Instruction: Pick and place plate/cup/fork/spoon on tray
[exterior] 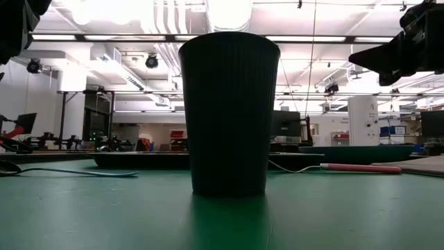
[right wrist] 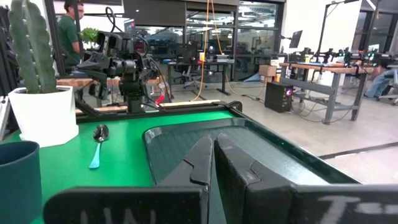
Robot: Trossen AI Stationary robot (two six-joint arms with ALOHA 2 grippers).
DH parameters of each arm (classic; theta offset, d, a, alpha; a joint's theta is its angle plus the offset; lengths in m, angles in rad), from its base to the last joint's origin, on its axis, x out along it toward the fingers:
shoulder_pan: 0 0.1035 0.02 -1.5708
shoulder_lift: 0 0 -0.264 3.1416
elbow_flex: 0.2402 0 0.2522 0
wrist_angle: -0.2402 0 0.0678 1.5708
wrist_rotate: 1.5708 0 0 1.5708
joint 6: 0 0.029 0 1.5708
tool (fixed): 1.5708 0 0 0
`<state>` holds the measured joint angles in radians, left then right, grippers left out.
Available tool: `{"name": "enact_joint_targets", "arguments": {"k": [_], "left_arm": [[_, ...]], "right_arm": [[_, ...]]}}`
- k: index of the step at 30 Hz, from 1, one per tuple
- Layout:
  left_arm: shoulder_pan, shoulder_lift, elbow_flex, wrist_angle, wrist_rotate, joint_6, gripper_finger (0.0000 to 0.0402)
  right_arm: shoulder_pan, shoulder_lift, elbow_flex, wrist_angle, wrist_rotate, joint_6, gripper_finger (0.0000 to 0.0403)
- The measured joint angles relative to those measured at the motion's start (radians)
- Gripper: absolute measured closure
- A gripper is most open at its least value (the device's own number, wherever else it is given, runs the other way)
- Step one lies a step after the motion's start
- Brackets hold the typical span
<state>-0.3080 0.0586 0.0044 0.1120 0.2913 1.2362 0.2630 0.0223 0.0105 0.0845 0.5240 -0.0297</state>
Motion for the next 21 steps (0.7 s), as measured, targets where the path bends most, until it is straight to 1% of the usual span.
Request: {"name": "enact_joint_targets", "arguments": {"k": [4, 6, 17, 21], "left_arm": [[0.0, 0.0, 0.0, 0.0, 0.0, 0.0, 0.04], [0.0, 0.0, 0.0, 0.0, 0.0, 0.0, 0.04], [0.0, 0.0, 0.0, 0.0, -0.002, 0.001, 0.04], [0.0, 0.0, 0.0, 0.004, -0.063, 0.001, 0.04]], "right_arm": [[0.0, 0.0, 0.0, 0.004, 0.0, 0.167, 0.0394], [0.0, 0.0, 0.0, 0.012, 0.0, 0.208, 0.0394], [0.0, -0.002, 0.0, 0.083, 0.0, 0.205, 0.0394], [0.0, -0.001, 0.0, 0.131, -0.001, 0.203, 0.0394]]}}
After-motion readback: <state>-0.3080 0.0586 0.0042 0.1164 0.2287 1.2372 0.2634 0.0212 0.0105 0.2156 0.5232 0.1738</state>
